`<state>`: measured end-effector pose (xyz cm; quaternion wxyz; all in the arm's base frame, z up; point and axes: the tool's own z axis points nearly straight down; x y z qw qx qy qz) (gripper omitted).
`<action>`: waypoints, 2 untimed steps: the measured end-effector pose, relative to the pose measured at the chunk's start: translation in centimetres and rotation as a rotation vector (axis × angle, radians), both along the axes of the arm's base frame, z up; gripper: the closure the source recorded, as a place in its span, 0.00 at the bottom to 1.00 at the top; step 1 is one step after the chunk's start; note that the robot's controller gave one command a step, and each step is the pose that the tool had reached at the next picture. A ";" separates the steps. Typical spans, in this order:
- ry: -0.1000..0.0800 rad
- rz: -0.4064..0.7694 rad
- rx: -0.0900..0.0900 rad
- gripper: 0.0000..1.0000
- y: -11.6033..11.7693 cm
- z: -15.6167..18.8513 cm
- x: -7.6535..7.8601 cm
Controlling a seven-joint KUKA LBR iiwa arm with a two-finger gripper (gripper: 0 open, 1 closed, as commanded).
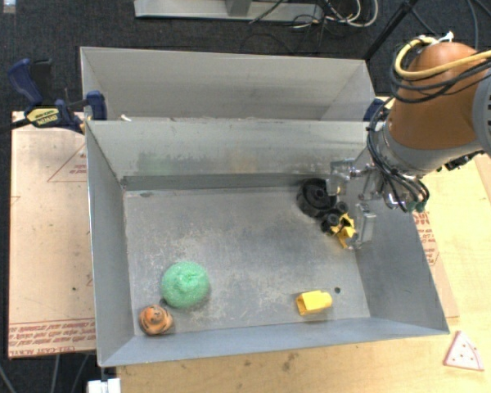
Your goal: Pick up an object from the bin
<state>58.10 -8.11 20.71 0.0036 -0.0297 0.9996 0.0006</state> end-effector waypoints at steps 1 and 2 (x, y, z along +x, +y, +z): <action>0.002 -0.092 -0.003 0.00 -2.4 -1.3 1.5; 0.002 -0.142 -0.001 0.00 -2.1 -1.7 1.7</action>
Offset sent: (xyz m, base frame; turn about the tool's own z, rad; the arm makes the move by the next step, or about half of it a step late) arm 0.0228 -0.0162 -0.0460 0.0447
